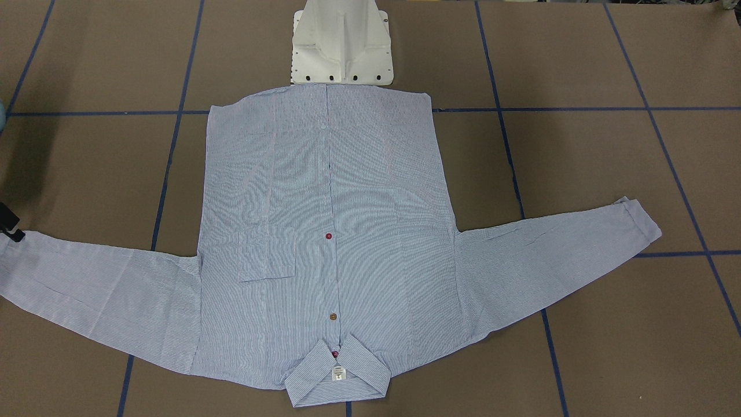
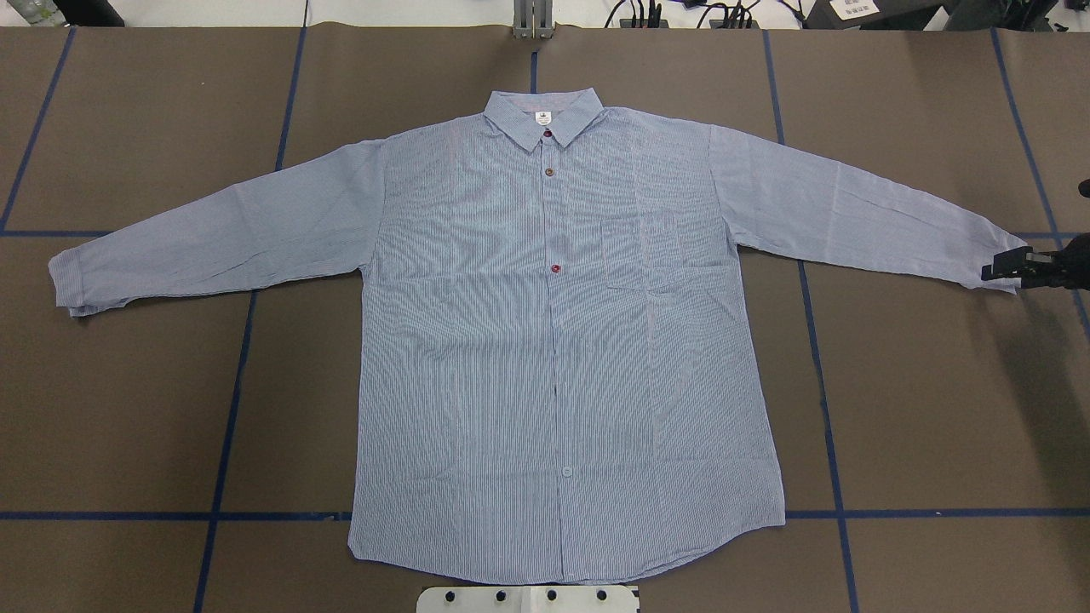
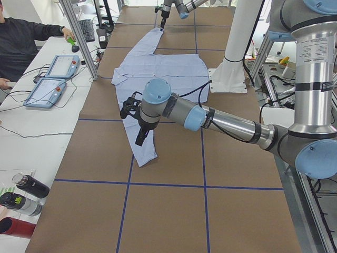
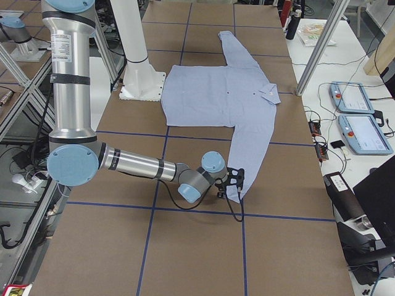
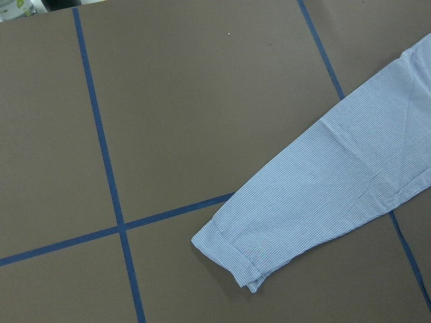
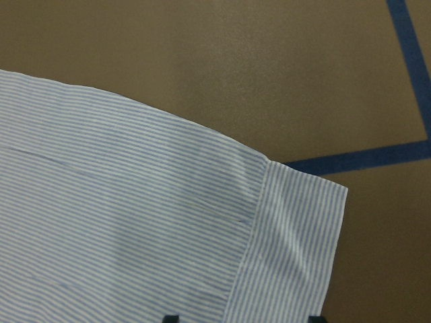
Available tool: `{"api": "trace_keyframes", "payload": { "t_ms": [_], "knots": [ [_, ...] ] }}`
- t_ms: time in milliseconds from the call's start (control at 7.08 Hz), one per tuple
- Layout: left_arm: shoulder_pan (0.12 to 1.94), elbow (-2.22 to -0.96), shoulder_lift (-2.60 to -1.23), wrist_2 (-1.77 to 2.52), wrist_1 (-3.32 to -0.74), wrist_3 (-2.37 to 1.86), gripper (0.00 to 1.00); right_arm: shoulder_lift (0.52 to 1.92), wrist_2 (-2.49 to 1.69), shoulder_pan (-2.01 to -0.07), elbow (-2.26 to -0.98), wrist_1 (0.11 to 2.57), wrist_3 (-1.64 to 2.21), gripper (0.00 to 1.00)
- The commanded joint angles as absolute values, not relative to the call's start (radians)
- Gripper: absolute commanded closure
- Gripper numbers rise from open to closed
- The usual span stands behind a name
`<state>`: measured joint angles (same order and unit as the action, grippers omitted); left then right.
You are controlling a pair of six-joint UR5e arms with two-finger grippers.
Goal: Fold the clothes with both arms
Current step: 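Lower the right gripper to the cuff of the nearest sleeve and grasp it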
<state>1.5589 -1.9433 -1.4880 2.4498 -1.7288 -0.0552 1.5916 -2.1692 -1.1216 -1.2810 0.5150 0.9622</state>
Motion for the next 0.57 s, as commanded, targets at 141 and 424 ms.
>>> {"api": "trace_keyframes", "payload": {
  "t_ms": [141, 424],
  "knots": [
    [1.56, -1.965, -1.474, 2.45, -1.726, -0.055, 0.0, 1.591, -2.163, -1.115, -1.281, 0.514, 0.971, 0.72],
    [1.56, -1.965, -1.474, 2.45, -1.726, -0.055, 0.0, 1.577, -2.172, -1.115, -1.316, 0.517, 1.075, 1.0]
  ]
}}
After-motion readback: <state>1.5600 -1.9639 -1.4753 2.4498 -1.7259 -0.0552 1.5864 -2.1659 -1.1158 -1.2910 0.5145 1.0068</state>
